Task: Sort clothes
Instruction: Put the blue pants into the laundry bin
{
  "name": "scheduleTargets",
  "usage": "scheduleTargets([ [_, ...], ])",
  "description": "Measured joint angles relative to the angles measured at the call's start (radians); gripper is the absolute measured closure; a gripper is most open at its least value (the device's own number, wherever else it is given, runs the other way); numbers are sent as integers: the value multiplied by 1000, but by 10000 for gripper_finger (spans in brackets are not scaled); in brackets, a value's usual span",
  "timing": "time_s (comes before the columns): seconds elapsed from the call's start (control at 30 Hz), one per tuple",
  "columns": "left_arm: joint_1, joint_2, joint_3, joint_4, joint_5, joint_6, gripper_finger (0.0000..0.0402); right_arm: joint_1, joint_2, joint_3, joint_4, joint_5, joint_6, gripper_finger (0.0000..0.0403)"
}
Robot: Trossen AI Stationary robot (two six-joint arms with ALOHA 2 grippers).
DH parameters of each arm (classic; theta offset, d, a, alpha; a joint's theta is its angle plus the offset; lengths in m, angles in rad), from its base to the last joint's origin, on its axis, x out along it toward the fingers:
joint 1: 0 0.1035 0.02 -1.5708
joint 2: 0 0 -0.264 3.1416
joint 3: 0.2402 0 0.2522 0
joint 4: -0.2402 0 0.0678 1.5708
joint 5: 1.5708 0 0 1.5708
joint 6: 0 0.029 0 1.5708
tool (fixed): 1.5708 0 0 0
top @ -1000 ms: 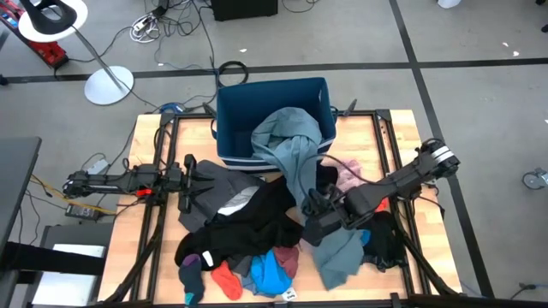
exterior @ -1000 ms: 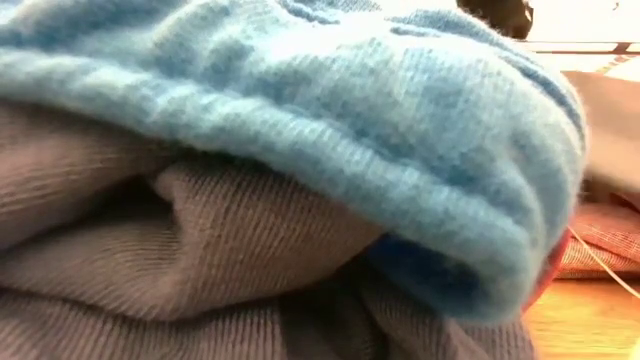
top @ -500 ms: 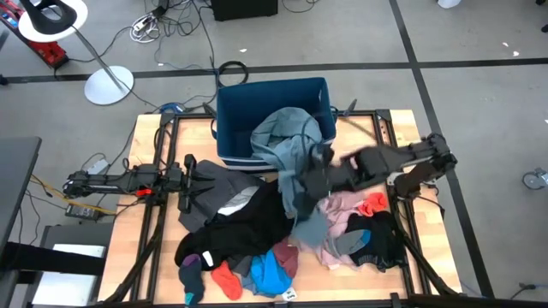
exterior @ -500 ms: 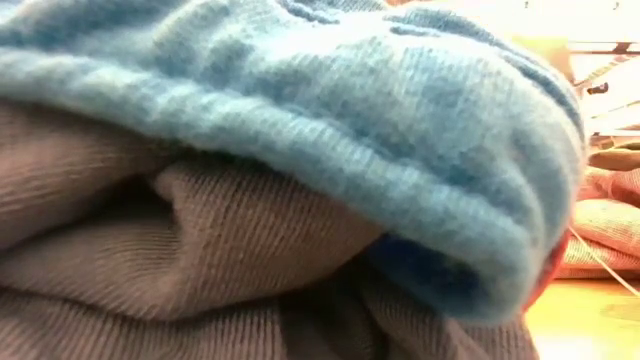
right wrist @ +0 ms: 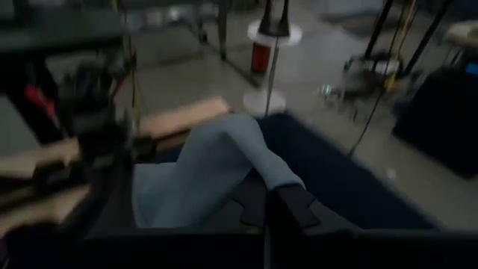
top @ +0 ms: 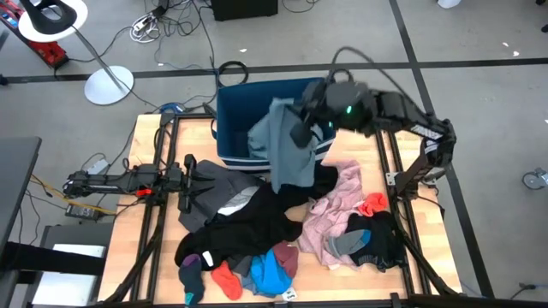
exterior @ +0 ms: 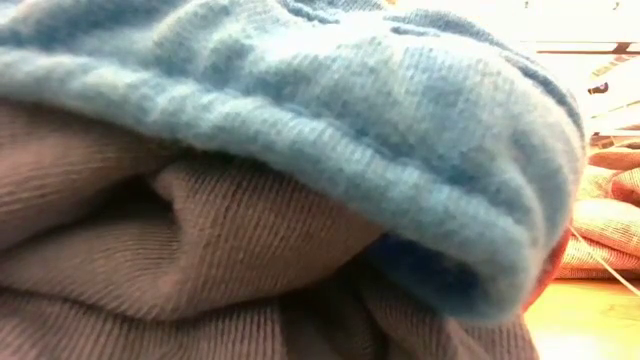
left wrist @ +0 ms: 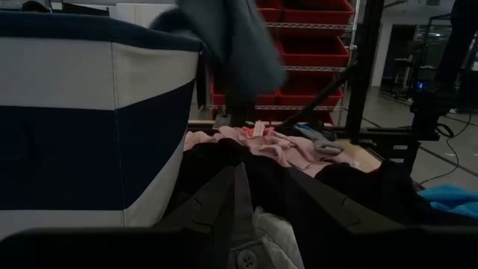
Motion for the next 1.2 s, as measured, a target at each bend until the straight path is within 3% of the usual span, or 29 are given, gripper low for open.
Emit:
scheduleTargets([
  [0.37, 0, 0, 0, 0, 0, 0, 277, -236, 0, 17, 287, -88, -145, 402],
  [0.63, 0, 0, 0, 0, 0, 0, 277, -331, 7, 15, 205, -188, -96, 402],
  [0.87, 0, 0, 0, 0, 0, 0, 277, -331, 11, -153, 90, -228, -53, 402],
  [1.2, 0, 0, 0, 0, 0, 0, 277, -333, 10, -400, 90, -295, -10, 389],
])
